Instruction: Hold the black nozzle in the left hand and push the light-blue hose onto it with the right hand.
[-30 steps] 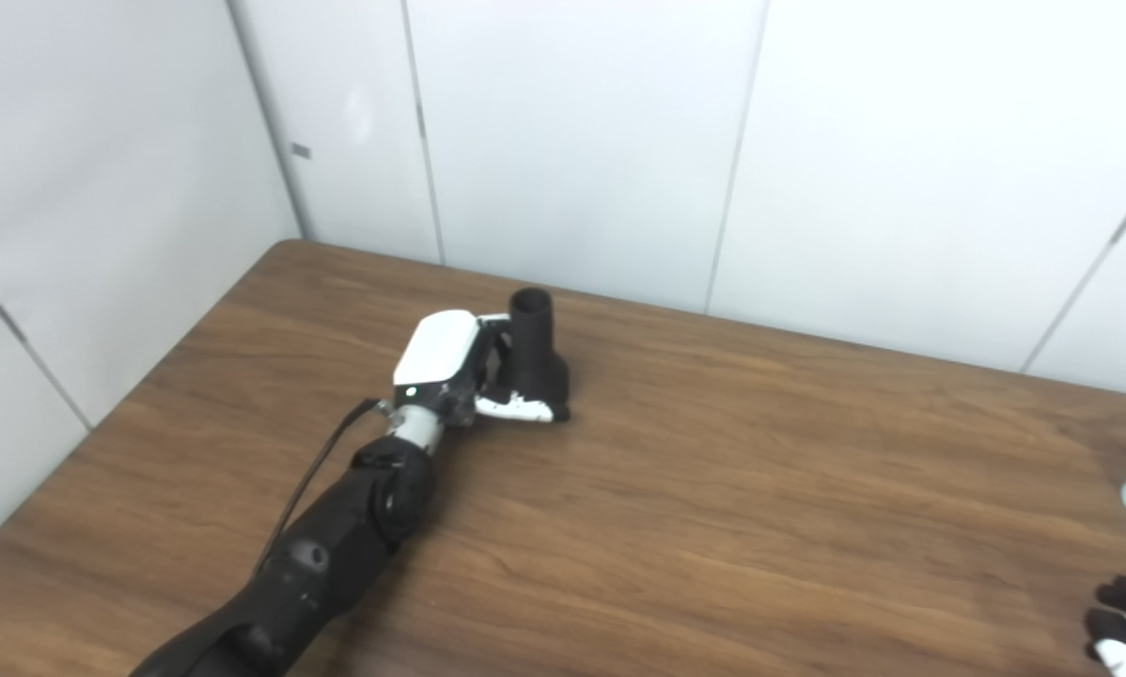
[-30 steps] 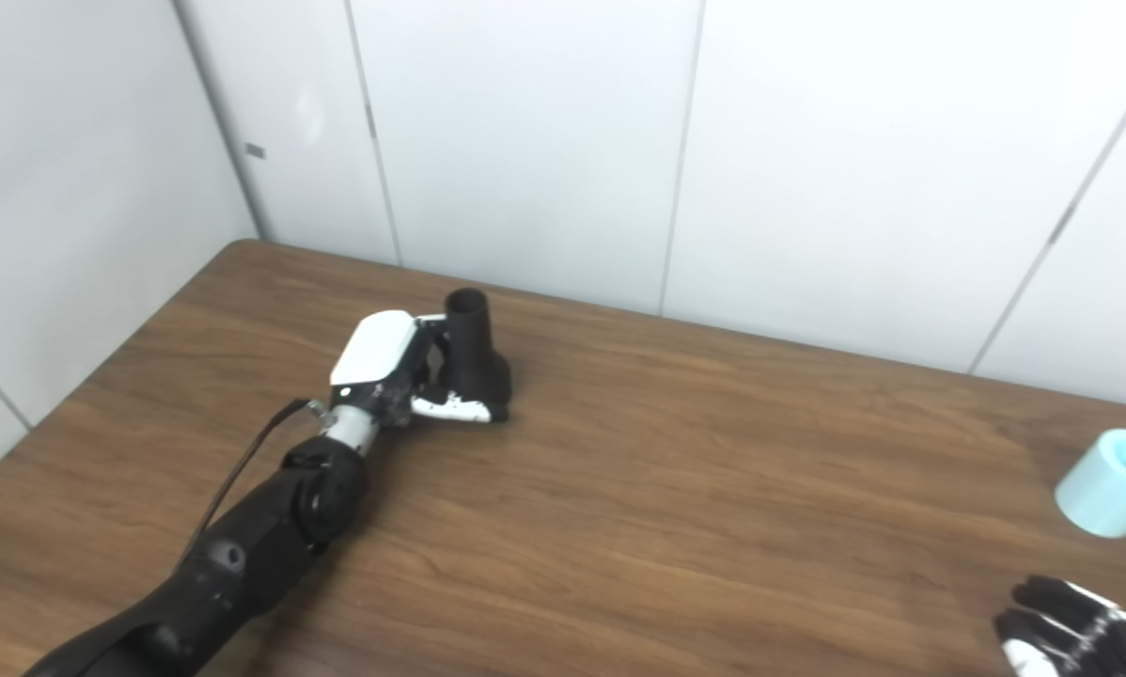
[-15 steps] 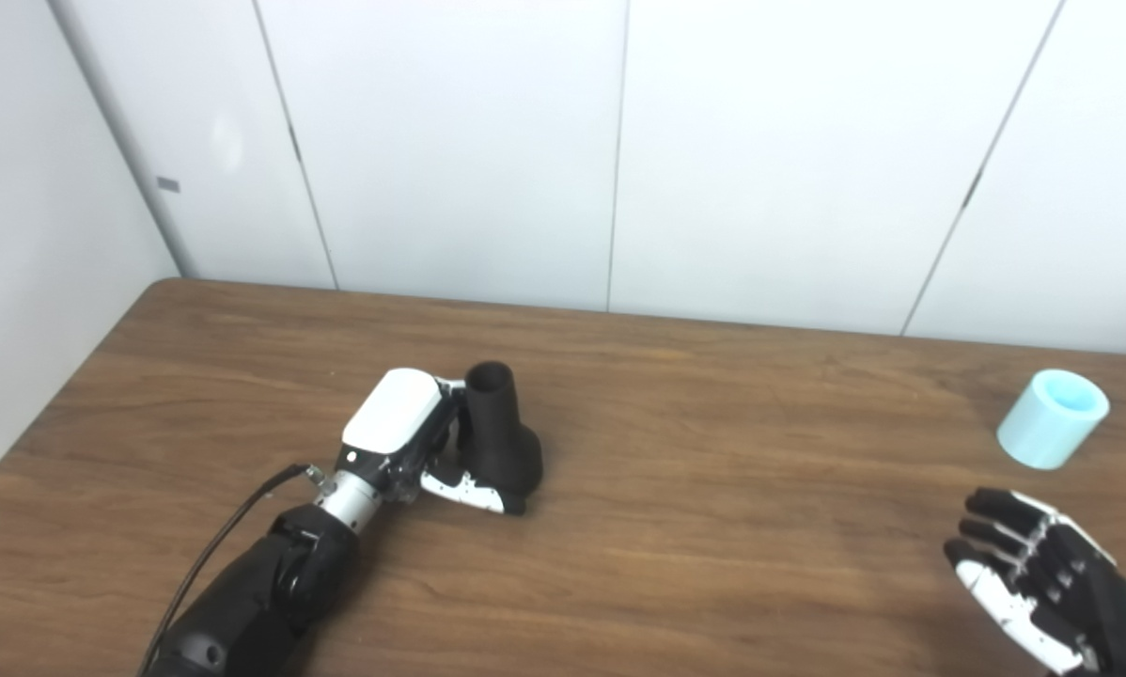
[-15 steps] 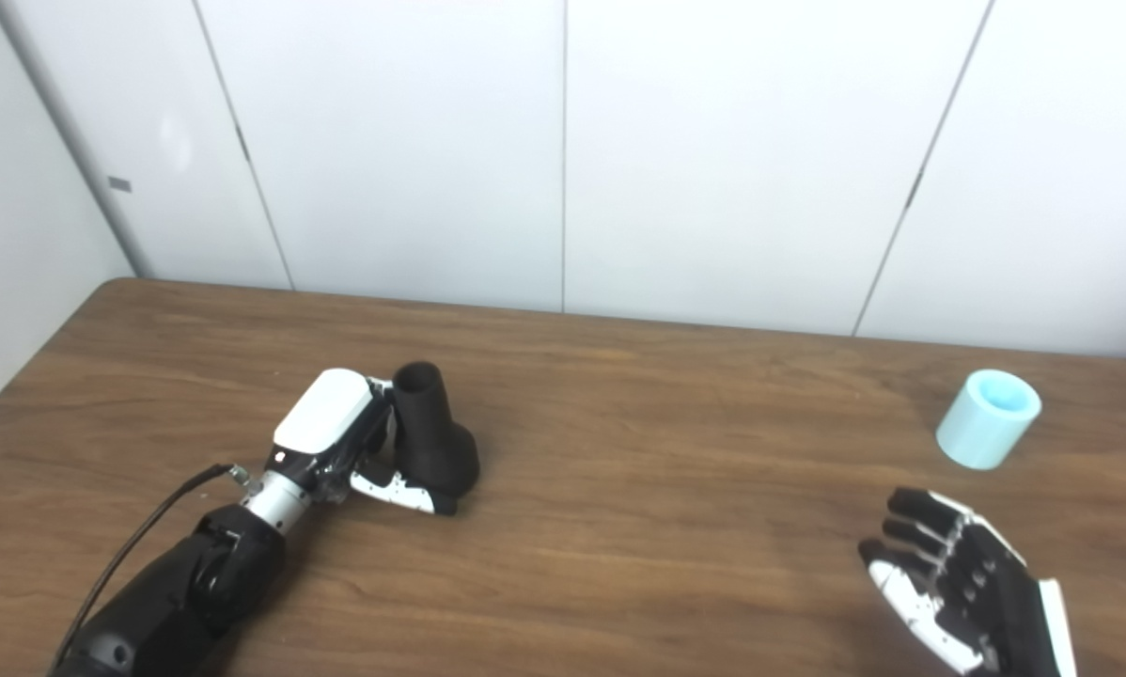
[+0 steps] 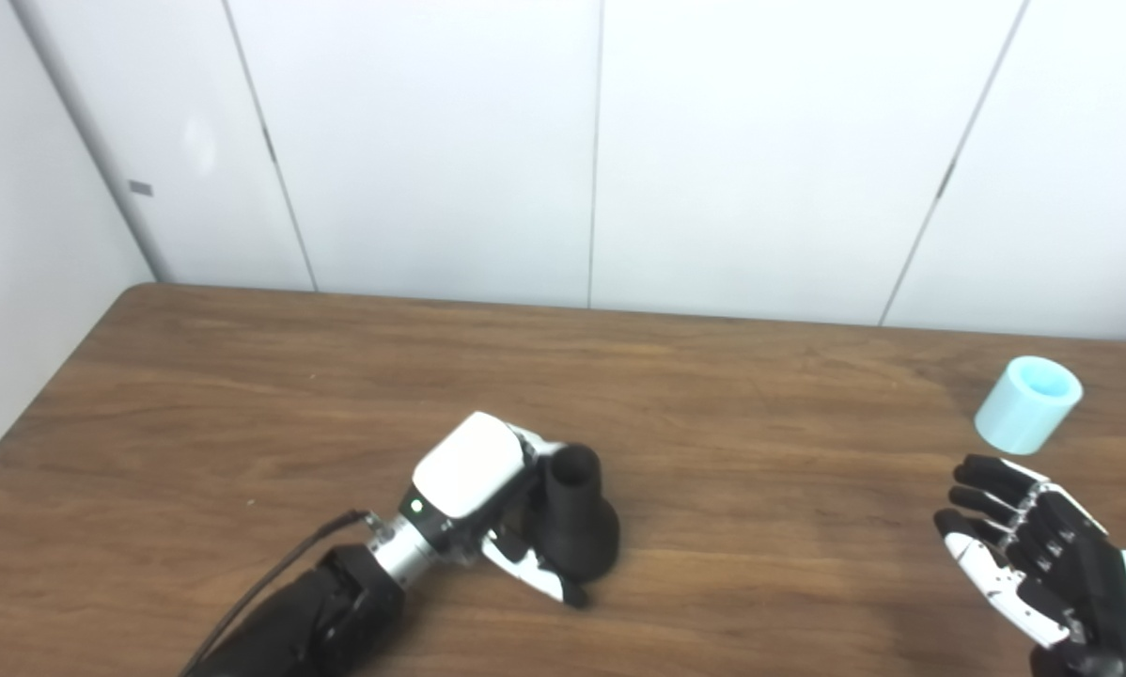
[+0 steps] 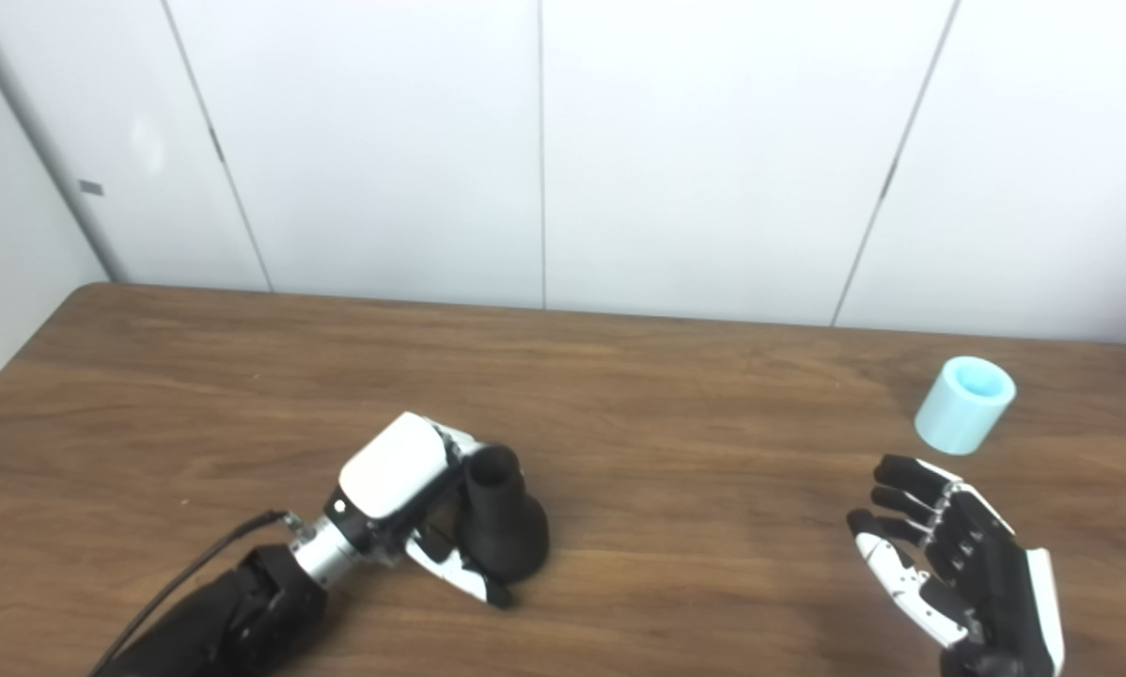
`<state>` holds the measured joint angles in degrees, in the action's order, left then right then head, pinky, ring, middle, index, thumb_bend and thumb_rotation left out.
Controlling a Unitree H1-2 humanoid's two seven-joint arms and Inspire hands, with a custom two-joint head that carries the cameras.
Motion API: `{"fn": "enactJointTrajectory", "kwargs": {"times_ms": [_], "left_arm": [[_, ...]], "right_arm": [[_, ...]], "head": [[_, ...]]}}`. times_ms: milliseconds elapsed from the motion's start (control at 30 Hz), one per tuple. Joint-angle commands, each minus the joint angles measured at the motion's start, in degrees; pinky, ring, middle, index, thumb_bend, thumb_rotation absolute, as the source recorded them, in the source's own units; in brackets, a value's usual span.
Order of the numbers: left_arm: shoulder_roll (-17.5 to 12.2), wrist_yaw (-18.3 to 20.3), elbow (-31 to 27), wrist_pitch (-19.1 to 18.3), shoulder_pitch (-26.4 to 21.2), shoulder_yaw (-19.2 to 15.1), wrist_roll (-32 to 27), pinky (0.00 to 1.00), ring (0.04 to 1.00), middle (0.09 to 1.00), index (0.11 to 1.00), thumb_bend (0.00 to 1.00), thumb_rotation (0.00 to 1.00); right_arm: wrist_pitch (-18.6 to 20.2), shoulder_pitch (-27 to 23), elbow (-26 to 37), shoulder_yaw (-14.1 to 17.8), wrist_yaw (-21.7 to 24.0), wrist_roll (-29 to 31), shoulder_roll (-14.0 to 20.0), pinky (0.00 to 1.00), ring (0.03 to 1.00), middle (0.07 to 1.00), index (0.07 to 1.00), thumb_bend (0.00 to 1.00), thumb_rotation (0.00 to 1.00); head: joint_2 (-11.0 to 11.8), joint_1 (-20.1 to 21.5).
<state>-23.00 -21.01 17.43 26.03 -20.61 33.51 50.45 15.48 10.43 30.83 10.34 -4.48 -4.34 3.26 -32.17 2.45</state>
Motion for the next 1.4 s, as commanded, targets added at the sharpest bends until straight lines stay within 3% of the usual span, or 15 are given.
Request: {"fn": "enactJointTrajectory", "kwargs": {"times_ms": [0,167,367,500,600,767,867,933,1033,1133,1367], "left_arm": [[2.88,-2.68,2.87,0.88,4.89,5.03,0.09,0.31,0.408,0.476,0.498,0.52,0.0],[2.51,-4.93,1.83,0.88,4.34,9.03,-0.23,0.32,0.414,0.485,0.483,0.52,0.0],[1.39,-5.23,0.7,0.89,3.91,12.37,-1.28,0.33,0.439,0.5,0.478,0.5,0.0],[0.24,-5.15,-0.34,0.89,3.72,13.81,-1.41,0.32,0.427,0.505,0.492,0.5,0.0],[-0.95,-7.63,0.13,0.89,3.15,15.62,-2.76,0.32,0.431,0.496,0.498,0.5,0.0],[-2.68,-8.67,0.25,0.89,2.46,17.51,-5.69,0.33,0.436,0.498,0.488,0.5,0.0],[-3.28,-8.46,-0.12,0.89,2.49,17.6,-6.78,0.33,0.443,0.494,0.484,0.5,0.0],[-3.56,-8.22,-0.29,0.89,2.44,17.67,-7.19,0.33,0.445,0.491,0.487,0.5,0.0],[-3.8,-8.06,-0.22,0.88,2.47,17.92,-7.5,0.33,0.437,0.498,0.488,0.5,0.0],[-4.04,-8.16,0.12,0.89,2.58,18.5,-7.78,0.33,0.434,0.504,0.484,0.5,0.0],[-4.6,-7.06,-0.41,0.88,3.14,18.13,-8.38,0.32,0.427,0.505,0.492,0.5,0.0]], "right_arm": [[-1.32,-0.41,3.01,1.14,-0.42,-0.71,1.52,0.6,0.672,0.691,0.655,0.22,0.0],[-2.87,-1.54,3.64,3.85,-1.47,-1.62,2.76,0.54,0.64,0.663,0.623,0.27,0.0],[-11.16,-5.7,1.59,6.43,-7.15,-8.04,3.03,0.48,0.582,0.617,0.588,0.4,0.0],[-15.08,-8.95,-0.29,6.95,-9.03,-12.67,4.76,0.48,0.599,0.625,0.599,0.54,0.21],[-16.36,-11.81,-3.22,7.36,-10.86,-18.0,6.59,0.52,0.65,0.68,0.657,0.63,0.28],[-14.31,-16.91,-9.84,8.93,-14.58,-22.65,7.88,0.62,0.753,0.773,0.764,0.83,0.35],[-14.19,-19.5,-13.5,9.64,-14.76,-20.53,8.6,0.74,0.846,0.861,0.835,0.85,0.32],[-11.8,-20.82,-15.1,9.36,-14.41,-22.51,9.44,0.78,0.885,0.899,0.873,0.88,0.37],[-9.77,-22.53,-18.0,8.0,-14.42,-26.83,11.59,0.77,0.874,0.895,0.899,0.91,0.42],[-9.09,-23.85,-21.29,6.73,-14.31,-28.64,13.75,0.77,0.872,0.901,0.921,0.93,0.39],[-6.33,-26.6,-27.45,5.2,-12.84,-26.11,14.88,0.78,0.871,0.898,0.909,0.95,0.39]], "head": [[-0.14,0.97],[-0.4,4.24],[-0.44,11.41],[-0.28,15.88],[-0.18,18.06],[-0.37,20.68],[-0.33,21.59],[-0.2,21.97],[-0.08,22.11],[-0.08,22.25],[-0.12,22.29]]}}
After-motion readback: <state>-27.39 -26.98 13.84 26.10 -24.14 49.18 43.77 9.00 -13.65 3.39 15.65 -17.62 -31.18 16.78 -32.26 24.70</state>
